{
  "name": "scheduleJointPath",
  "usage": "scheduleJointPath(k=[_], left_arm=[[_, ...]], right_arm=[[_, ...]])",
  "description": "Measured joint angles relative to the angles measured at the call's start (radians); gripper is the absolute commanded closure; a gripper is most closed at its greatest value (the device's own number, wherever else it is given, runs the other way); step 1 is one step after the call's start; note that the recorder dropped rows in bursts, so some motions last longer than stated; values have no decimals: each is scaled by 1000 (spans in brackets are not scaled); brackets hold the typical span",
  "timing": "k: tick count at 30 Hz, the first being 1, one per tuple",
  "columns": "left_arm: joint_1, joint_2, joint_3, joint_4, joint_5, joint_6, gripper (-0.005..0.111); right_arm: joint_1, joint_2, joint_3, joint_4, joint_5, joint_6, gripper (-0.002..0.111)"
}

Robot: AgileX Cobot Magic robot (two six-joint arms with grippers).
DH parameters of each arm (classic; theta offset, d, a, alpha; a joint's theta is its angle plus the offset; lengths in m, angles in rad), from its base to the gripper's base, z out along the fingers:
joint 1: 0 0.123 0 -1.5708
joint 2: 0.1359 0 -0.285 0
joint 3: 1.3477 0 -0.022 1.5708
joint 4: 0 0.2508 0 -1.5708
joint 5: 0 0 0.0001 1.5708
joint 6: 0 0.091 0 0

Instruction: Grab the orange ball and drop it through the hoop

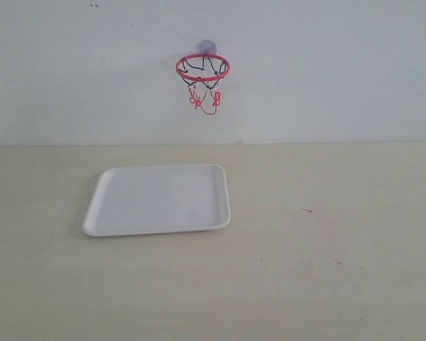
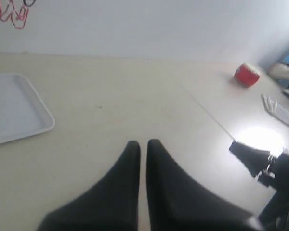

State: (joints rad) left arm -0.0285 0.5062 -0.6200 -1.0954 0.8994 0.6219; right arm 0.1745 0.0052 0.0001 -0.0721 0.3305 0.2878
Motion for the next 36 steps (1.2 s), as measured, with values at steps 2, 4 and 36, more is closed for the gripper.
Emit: scheduleJointPath(k=[2,4,36], left_arm=[[0,-16,0,-35,-49,0,103],[0,-48,0,-51,-117,0,103],[0,-503,469,1271,-626,-1308,103]], right_arm=[[0,0,0,0,0,0,107],[-2,0,0,0,0,0,107],[-2,0,0,0,0,2,107]])
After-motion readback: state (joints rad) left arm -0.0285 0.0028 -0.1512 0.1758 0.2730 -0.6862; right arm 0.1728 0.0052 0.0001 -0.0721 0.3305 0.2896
